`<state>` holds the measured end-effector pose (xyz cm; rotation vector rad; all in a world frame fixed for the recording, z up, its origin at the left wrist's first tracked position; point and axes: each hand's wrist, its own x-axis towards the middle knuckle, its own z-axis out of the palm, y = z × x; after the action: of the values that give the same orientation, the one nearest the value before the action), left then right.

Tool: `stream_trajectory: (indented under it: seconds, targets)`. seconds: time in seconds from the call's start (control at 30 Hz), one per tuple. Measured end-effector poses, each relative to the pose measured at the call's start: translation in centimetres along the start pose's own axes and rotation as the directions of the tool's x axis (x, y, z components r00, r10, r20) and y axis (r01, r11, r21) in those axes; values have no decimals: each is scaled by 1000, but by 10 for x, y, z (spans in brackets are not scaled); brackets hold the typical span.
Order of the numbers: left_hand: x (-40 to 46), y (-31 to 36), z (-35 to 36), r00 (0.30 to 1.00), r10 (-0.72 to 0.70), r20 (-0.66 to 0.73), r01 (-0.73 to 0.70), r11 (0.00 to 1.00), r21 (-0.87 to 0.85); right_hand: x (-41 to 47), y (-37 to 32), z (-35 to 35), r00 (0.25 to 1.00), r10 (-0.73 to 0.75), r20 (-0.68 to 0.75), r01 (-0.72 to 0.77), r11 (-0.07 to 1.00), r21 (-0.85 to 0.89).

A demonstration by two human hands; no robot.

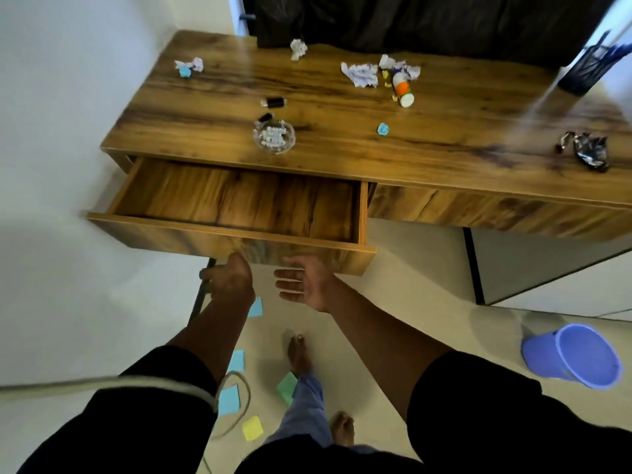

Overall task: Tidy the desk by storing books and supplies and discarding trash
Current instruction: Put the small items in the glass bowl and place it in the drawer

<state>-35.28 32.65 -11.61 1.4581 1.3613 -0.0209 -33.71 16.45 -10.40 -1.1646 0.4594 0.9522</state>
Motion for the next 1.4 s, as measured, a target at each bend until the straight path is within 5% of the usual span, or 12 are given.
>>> stream_trajectory:
  seconds: [0.1, 0.2, 0.33, 0.43, 0.53, 0.67, 1.03, 1.1, 1.23, 1.4]
  targets:
    - [-18, 13, -18, 874, 450, -185, -403, 882, 245, -17, -17, 26, 987, -141, 79, 158, 948, -277]
    - [-15, 32, -19, 607, 784, 129, -722, 477, 501, -29, -39, 41, 919, -386, 83, 350, 701, -621]
    - [-19, 61, -14, 492, 698, 520, -833, 204, 515, -38, -68, 31, 753, -640, 149, 296, 128, -947]
    - [-11, 70, -7, 493, 561, 665, -825, 58, 562, -34, -80, 7, 765, -599, 235, 244, -68, -967]
    - [-1, 76, -1, 529, 425, 734, -792, -61, 607, -20, -84, -16, 872, -459, 168, 171, -35, -985]
    - [-3, 86, 10, 568, 347, 747, -787, -39, 616, 0, -92, -32, 942, -321, 102, 130, 68, -989]
    - [-2, 110, 17, 665, 82, 743, -745, 5, 667, 18, -103, -32, 990, -144, 0, 14, 102, -995]
    - [-9, 110, 15, 687, 52, 725, -725, -19, 688, 17, -102, -32, 996, -84, 2, 10, 93, -996]
    - [-17, 107, 6, 726, -25, 687, -681, 110, 724, 10, -96, -28, 1000, 6, 22, 22, 52, -998]
    - [-24, 100, -1, 730, -106, 675, -672, 72, 737, -1, -86, -26, 996, 51, 79, 77, 36, -996]
